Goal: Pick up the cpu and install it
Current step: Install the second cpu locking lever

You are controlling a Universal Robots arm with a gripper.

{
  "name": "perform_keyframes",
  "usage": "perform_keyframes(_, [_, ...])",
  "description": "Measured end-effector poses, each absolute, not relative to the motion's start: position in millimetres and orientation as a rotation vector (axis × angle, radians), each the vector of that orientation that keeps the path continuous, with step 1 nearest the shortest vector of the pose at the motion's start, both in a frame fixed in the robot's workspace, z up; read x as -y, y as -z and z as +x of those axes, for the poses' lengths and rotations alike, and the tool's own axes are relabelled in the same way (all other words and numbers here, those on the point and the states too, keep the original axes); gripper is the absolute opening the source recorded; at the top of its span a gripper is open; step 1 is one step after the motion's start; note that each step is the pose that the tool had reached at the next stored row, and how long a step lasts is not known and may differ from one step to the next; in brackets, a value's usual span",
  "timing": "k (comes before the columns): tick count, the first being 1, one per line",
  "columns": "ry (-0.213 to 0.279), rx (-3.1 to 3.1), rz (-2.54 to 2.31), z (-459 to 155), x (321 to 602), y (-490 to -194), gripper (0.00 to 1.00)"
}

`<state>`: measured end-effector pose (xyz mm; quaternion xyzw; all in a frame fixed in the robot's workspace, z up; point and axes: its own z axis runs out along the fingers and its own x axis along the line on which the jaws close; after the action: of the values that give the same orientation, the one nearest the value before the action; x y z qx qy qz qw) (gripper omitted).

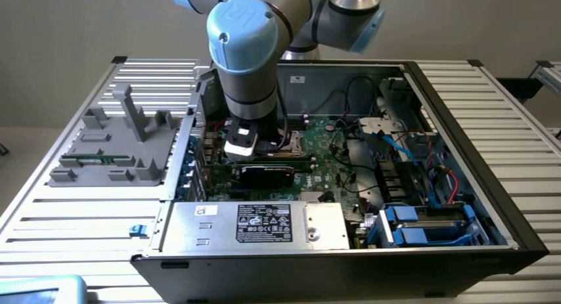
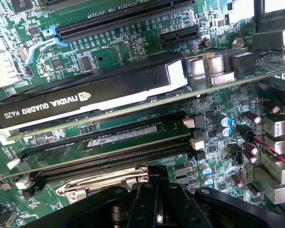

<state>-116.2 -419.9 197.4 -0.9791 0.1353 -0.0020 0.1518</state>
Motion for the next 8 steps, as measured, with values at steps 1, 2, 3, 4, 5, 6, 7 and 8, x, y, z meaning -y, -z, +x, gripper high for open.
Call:
perform_keyframes(1, [0.006,-0.388,-2.810,-116.3,419.6,-197.0,0.11])
perform_keyframes(2, [0.006,-0.388,-2.810,-116.5,419.4,-196.6,0.11])
perform_keyframes(3, [0.006,-0.388,-2.810,-116.6,419.2,-196.3,0.11])
perform_keyframes(4, [0.006,-0.388,-2.810,-116.7,418.9,-195.9,0.11])
perform_keyframes(5, [0.006,-0.388,-2.810,-116.8,418.8,-195.5,0.11])
perform_keyframes(6, [0.006,-0.388,-2.810,-117.0,418.6,-195.2,0.11])
perform_keyframes(7, [0.006,-0.388,-2.810,-117.1,418.4,-194.8,0.11])
perform_keyframes(8, [0.006,-0.388,-2.810,-117.3,418.2,-194.2,0.11])
